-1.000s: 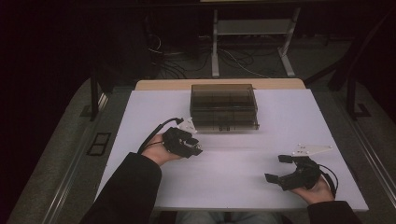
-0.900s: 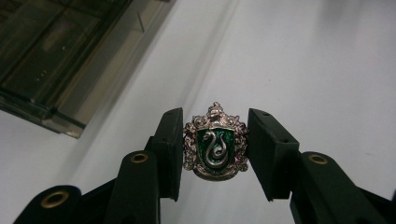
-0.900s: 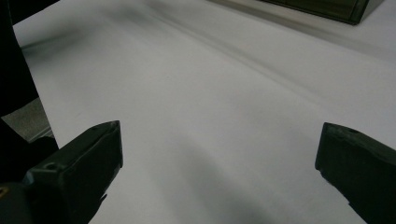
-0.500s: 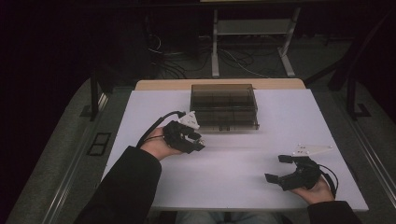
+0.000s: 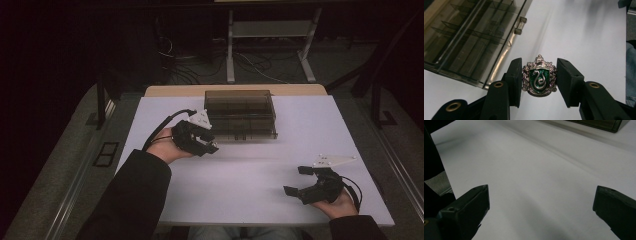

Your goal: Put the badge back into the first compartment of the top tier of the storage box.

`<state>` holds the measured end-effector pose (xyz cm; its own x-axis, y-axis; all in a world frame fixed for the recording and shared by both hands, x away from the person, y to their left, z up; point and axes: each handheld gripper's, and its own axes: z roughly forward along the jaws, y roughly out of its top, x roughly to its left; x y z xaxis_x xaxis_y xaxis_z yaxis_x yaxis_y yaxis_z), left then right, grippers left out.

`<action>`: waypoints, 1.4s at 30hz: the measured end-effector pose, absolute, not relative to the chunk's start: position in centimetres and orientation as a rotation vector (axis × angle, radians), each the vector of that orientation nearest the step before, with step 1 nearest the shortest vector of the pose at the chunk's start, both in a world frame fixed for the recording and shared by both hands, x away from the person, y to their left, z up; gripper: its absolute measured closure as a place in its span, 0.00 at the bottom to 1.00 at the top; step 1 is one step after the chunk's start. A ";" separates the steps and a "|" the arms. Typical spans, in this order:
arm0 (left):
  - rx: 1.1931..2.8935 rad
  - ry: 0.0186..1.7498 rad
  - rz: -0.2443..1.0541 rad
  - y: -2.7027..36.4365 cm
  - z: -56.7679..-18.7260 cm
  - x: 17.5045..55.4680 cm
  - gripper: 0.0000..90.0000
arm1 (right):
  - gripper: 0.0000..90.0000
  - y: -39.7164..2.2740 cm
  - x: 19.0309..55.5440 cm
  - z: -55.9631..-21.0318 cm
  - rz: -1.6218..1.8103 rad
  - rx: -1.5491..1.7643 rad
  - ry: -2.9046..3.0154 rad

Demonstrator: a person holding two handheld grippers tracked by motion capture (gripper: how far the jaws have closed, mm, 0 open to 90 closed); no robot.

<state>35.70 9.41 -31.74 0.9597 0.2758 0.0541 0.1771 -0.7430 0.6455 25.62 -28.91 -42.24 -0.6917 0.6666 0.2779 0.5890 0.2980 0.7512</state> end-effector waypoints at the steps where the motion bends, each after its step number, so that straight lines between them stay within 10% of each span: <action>1: 2.420 0.324 0.192 9.4 -31.6 35.8 0.63 | 0.01 -28.9 25.6 -42.2 1.362 1.190 2.462; 42: 2.297 0.490 0.215 9.5 -31.7 40.9 0.63 | 0.01 -28.9 25.7 -42.3 1.362 1.182 2.465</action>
<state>40.86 9.47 -31.65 0.9120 0.4101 0.0054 0.2812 -0.6348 0.7197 25.70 -28.94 -42.31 -0.6973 0.6622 0.2743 0.5846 0.3039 0.7523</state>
